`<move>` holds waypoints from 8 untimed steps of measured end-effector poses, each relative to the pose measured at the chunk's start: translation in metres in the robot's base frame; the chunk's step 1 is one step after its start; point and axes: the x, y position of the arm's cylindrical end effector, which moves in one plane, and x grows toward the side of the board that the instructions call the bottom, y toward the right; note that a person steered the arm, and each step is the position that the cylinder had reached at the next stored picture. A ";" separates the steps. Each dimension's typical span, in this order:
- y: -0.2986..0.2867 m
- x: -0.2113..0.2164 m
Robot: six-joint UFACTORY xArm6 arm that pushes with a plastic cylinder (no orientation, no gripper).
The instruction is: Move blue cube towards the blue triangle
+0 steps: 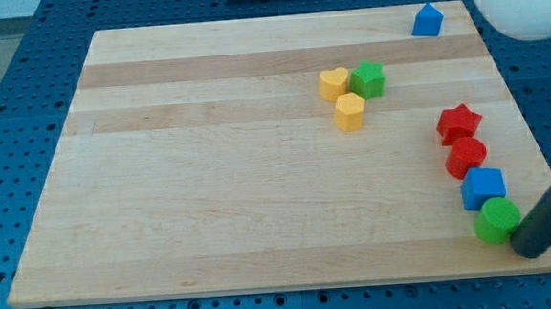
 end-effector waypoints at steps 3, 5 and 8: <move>-0.046 -0.025; -0.090 -0.039; -0.044 -0.050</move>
